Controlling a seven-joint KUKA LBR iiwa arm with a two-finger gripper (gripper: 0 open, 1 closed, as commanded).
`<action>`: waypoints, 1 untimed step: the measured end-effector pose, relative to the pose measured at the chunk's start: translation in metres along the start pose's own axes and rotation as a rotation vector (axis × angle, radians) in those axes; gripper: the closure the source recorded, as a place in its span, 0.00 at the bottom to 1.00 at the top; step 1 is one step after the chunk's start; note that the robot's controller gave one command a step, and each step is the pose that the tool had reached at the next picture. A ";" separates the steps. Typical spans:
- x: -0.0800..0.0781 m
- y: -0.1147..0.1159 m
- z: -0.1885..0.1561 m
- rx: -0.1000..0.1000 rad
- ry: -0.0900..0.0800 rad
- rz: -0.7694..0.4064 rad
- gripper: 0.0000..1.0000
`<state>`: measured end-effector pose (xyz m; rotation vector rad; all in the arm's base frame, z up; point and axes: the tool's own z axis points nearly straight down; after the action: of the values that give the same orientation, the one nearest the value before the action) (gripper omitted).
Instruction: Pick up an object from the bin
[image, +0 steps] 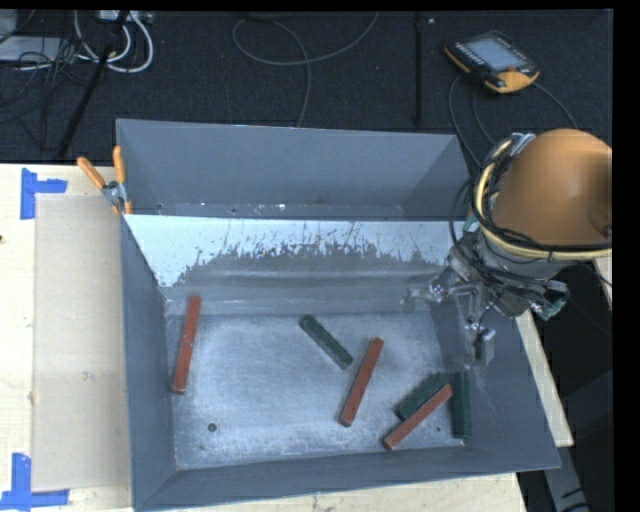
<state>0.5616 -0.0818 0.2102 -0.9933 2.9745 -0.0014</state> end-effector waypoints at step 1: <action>-0.020 -0.013 0.020 -0.007 0.007 0.010 0.00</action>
Offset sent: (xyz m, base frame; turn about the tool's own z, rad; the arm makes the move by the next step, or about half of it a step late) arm -0.0193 0.0899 -0.1218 -0.3950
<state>0.5859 -0.0803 0.1904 -0.9808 2.9885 0.0053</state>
